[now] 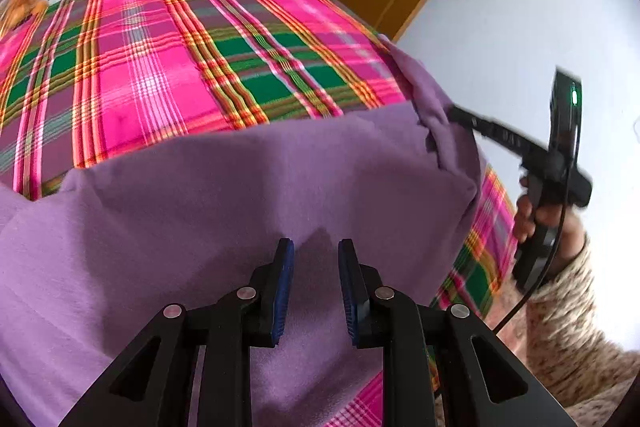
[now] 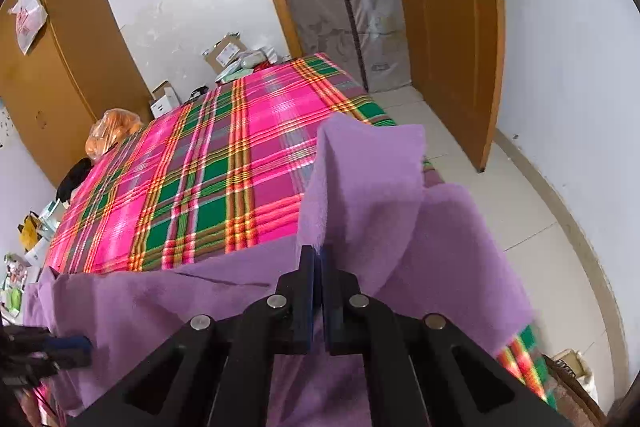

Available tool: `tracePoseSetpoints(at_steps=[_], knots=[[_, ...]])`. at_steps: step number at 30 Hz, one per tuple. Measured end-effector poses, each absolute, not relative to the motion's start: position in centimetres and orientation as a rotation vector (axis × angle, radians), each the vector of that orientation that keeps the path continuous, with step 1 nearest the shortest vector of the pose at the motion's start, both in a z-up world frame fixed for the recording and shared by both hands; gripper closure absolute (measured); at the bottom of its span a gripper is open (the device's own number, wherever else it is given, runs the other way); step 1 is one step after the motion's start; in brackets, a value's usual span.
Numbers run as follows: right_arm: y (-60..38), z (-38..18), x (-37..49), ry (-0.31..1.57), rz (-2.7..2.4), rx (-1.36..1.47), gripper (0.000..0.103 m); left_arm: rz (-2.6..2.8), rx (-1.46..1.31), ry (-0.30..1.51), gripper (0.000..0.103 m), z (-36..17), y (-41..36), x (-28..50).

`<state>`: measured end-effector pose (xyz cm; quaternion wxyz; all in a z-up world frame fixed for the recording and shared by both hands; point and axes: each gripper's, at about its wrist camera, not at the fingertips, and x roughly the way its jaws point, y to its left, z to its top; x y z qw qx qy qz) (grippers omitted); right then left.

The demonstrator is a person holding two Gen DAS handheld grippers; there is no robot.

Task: Fold clothes

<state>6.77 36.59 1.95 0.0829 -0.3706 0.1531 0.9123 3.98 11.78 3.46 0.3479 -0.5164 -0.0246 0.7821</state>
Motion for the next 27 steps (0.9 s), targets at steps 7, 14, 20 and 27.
tracePoseSetpoints(at_steps=[7,14,20,27], knots=[[37.9,3.1,10.8,0.497,2.701,-0.978,0.1,2.025,-1.329,-0.2,0.079,5.1,10.8,2.5],[39.3,1.9,13.8,0.6,2.633,-0.912,0.1,2.019,-1.341,-0.21,0.077,5.4,11.5,2.0],[40.1,0.5,15.4,0.662,2.57,-0.878,0.1,2.002,-1.356,-0.215,0.077,5.0,12.2,1.6],[40.9,-0.5,16.2,0.7,2.513,-0.887,0.1,1.973,-1.393,-0.195,0.077,3.7,13.0,1.4]])
